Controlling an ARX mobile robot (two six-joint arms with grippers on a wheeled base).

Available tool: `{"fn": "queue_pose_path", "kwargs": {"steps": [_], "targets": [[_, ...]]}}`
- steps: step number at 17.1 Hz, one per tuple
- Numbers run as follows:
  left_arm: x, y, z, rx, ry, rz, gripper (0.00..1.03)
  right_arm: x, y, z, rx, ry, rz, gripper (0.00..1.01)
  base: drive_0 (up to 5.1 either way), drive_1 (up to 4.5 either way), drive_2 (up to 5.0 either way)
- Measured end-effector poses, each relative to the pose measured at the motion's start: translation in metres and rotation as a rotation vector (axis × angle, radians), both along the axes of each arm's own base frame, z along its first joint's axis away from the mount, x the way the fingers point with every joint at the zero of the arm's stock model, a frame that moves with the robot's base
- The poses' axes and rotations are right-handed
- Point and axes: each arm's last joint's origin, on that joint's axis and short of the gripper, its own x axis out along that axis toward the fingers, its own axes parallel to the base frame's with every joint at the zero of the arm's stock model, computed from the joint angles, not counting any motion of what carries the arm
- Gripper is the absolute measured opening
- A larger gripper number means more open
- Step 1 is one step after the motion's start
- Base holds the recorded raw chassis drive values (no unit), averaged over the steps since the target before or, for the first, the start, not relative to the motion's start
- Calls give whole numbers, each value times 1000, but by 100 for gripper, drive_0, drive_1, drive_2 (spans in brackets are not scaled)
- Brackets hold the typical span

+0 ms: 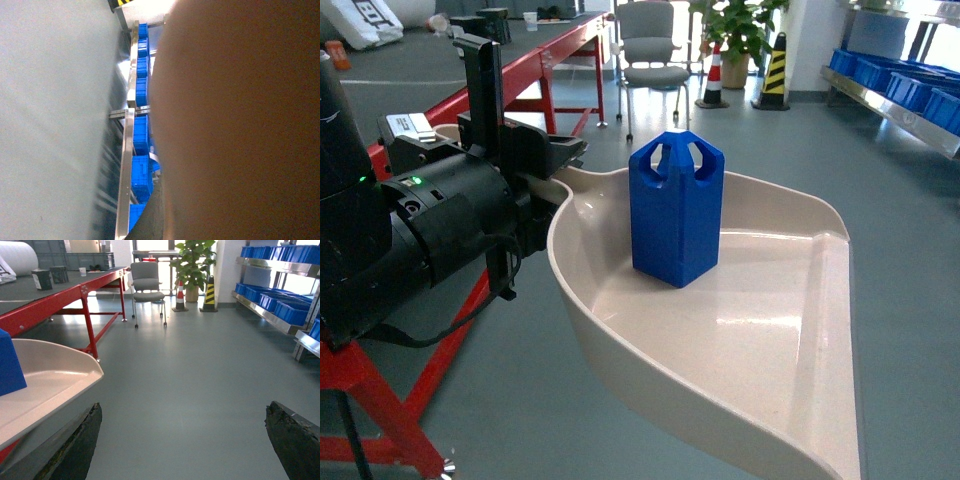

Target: Place part in tray to right shelf

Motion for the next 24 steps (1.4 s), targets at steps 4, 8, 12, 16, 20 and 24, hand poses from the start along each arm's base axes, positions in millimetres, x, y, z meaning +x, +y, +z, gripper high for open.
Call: {"fn": "queue_pose_path", "kwargs": {"steps": [4, 8, 12, 16, 20, 24], "targets": [[0, 0, 1, -3, -8, 0, 12, 0, 0, 0, 0, 1, 0, 98, 2, 436, -431], [0, 0, 0, 0, -1, 2, 12, 0, 0, 0, 0, 0, 0, 98, 0, 433, -433], [0, 0, 0, 2, 3, 0, 12, 0, 0, 0, 0, 2, 0, 98, -2, 431, -435], [0, 0, -1, 3, 4, 3, 12, 0, 0, 0, 0, 5, 0, 98, -9, 424, -442], [0, 0, 0, 1, 1, -1, 12, 0, 0, 0, 0, 2, 0, 98, -8, 425, -442], [0, 0, 0, -1, -3, 2, 12, 0, 0, 0, 0, 0, 0, 98, 9, 442, -425]]}}
